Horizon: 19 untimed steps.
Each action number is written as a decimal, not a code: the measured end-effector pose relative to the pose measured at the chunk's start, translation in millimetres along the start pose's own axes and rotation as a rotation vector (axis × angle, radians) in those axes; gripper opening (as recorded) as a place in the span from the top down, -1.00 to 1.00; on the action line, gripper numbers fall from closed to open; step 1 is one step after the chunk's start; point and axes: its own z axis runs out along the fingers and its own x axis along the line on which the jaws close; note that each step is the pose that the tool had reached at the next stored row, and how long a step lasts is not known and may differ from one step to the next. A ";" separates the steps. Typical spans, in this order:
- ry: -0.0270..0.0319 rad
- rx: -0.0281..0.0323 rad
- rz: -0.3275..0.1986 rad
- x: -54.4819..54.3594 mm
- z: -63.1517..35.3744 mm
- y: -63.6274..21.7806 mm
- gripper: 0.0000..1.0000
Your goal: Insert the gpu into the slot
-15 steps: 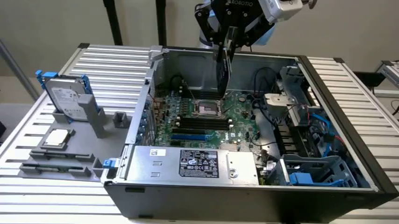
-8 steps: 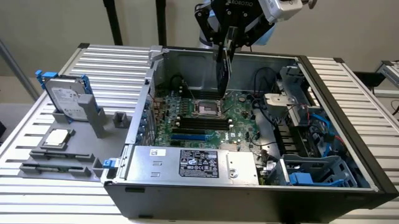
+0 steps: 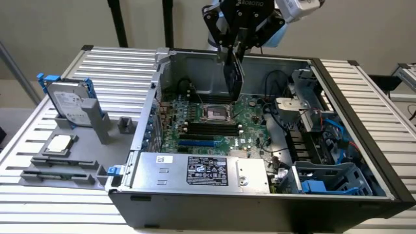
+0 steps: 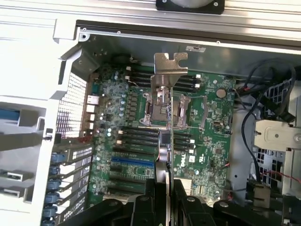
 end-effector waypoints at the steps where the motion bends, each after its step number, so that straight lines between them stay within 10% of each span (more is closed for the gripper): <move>1: 0.0014 0.0007 -0.018 0.0 0.0 0.0 0.47; 19: 0.0264 0.0137 -0.344 0.0 0.1 0.0 0.47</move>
